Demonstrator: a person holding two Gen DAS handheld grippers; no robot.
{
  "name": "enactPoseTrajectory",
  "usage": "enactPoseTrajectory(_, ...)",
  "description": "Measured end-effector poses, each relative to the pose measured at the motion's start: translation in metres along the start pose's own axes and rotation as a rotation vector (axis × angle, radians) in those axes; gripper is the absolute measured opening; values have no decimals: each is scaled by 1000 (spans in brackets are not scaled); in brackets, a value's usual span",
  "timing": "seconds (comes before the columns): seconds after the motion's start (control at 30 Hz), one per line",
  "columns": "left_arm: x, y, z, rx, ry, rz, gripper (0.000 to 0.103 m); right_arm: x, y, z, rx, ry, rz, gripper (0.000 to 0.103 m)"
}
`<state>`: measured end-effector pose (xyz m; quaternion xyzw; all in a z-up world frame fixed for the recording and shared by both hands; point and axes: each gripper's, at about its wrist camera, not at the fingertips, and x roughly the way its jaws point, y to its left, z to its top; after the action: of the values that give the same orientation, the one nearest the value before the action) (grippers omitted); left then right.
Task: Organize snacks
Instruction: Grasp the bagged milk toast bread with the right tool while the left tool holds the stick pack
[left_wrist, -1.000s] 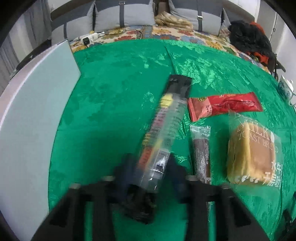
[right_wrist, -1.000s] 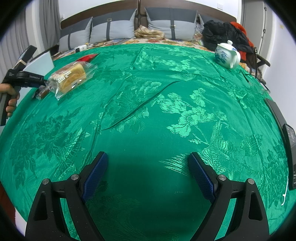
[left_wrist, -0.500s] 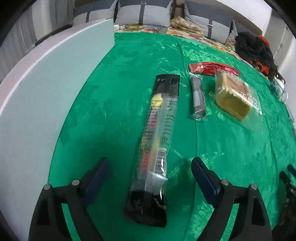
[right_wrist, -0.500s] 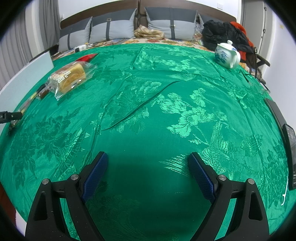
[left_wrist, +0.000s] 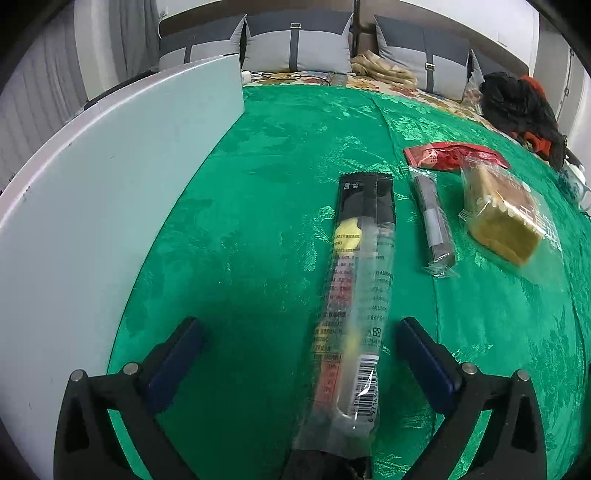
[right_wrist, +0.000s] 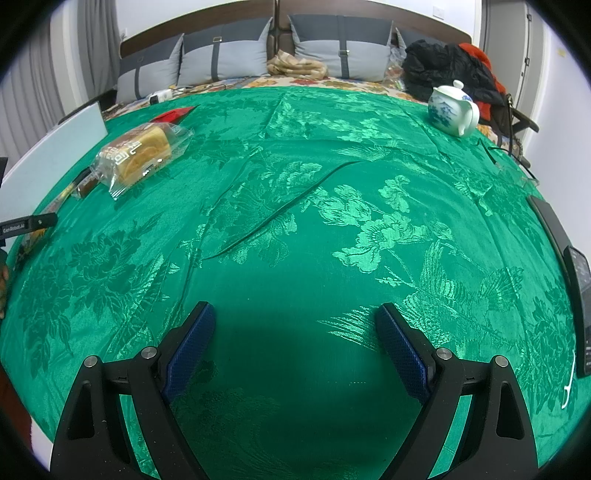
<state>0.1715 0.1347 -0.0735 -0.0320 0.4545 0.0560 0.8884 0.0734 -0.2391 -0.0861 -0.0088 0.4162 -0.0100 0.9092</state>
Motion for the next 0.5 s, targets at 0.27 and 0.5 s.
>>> enactPoseTrajectory(0.27, 1, -1, 0, 0, 0, 1, 103, 0, 0, 0, 0, 0, 0, 92)
enactPoseTrajectory(0.5, 2, -1, 0, 0, -1, 0, 103, 0, 0, 0, 0, 0, -3, 92)
